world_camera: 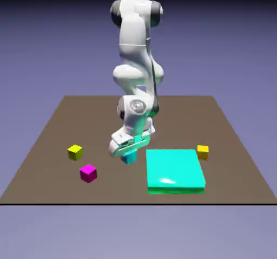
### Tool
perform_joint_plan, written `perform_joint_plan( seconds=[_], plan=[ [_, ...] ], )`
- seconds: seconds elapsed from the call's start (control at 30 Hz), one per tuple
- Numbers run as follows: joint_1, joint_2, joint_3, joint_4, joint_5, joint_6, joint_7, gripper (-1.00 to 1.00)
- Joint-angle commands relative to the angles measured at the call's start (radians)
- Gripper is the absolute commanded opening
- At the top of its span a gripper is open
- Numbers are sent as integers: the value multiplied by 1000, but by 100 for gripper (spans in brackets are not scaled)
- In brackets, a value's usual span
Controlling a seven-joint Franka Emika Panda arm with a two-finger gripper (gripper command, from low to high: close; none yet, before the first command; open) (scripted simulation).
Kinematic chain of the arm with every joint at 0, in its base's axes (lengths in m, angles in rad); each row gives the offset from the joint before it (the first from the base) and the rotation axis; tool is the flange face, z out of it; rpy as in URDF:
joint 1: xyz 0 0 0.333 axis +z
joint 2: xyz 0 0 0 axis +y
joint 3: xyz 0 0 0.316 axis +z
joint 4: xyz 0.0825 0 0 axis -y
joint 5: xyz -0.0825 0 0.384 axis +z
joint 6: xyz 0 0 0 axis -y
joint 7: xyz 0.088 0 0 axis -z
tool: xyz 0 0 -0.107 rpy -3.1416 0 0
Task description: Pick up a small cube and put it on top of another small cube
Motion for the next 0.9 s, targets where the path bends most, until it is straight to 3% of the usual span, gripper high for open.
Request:
perform_joint_plan(
  seconds=[0.0,0.07,0.53,0.6,0.77,0.8,0.87],
  plan=[
    [-10,-36,12,-2,13,-34,-10,-100],
    [-11,-56,17,-3,20,-52,-16,-100],
    [59,198,-380,504,323,-333,-150,-100],
    [60,202,-387,513,328,-338,-153,-100],
    [-3,354,-323,472,422,-160,-216,-100],
    [-3,354,-323,472,422,-160,-216,100],
    [12,318,-338,482,400,-202,-201,100]
  ],
)
